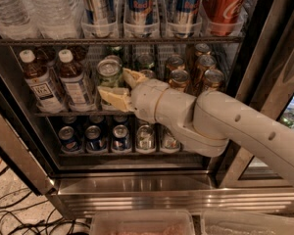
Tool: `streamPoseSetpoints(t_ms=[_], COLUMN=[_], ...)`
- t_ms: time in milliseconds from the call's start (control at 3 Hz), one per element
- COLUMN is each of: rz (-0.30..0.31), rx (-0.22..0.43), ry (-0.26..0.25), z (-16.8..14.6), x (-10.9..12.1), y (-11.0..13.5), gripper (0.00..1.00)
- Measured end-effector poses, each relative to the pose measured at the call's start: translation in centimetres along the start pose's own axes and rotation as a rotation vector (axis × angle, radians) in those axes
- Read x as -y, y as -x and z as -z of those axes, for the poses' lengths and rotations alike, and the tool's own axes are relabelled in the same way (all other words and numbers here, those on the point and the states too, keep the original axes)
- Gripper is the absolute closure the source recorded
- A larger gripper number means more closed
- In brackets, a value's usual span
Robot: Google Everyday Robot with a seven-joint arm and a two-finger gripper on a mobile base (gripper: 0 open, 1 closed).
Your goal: Pick green can from middle shelf of fridge
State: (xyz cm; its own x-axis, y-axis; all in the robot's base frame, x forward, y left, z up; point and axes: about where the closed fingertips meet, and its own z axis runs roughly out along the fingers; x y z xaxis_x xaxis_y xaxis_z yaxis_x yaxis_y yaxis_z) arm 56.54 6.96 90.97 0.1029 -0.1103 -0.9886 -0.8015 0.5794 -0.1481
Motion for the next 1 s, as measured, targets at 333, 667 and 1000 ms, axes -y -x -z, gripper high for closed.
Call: streamPoseSetpoints(t_ms=[333,667,1000], rz=[0.002,-0.029,-0.06], rx=[-0.054,-0.11,-0.139], ry=[0.064,0.133,0.208], z=[1.7,4.4,7.4], x=[-1.8,-3.5,-5.2], y=[-0.6,-2.3,-3.9], gripper=[1.0,1.0,1.0])
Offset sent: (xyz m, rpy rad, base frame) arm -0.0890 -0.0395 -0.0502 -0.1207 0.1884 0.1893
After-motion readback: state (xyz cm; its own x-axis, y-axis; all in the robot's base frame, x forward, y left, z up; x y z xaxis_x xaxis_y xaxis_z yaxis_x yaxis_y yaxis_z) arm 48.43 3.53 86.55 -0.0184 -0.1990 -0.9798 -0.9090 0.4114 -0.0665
